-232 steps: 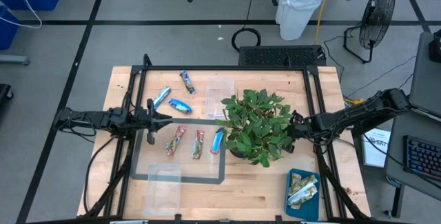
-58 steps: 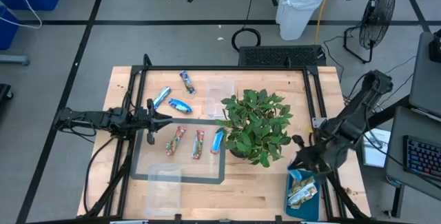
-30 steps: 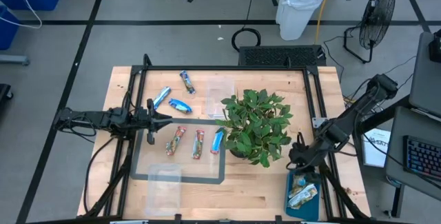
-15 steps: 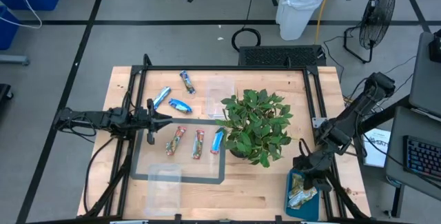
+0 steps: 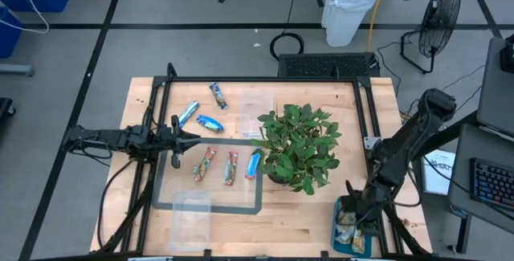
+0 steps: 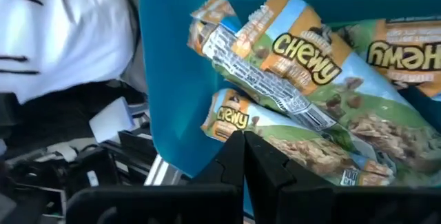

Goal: Pick and place Granola Bars by type
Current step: Put the middle left blue granola bar into the top transparent bin

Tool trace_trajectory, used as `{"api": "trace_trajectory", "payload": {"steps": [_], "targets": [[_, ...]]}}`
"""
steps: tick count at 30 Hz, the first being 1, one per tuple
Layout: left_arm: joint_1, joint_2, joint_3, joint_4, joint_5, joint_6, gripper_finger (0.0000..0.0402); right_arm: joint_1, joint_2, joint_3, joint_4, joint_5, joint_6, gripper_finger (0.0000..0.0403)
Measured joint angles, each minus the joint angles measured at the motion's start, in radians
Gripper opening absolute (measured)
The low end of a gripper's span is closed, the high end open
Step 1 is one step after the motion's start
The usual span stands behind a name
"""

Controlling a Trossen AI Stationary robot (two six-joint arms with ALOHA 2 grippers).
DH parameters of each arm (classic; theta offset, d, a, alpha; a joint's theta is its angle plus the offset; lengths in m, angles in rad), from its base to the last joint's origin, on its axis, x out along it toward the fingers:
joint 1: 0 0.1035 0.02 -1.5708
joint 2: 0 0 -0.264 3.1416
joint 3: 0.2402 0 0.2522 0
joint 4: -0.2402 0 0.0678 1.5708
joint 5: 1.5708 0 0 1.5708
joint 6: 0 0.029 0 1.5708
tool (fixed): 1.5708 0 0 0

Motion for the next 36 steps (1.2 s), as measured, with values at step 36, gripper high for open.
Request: {"api": "trace_trajectory", "payload": {"steps": [36], "targets": [[0.0, 0.0, 0.0, 0.0, 0.0, 0.0, 0.0088, -0.205, -0.854, -0.511, 0.574, 0.908, -1.22, 0.0]]}}
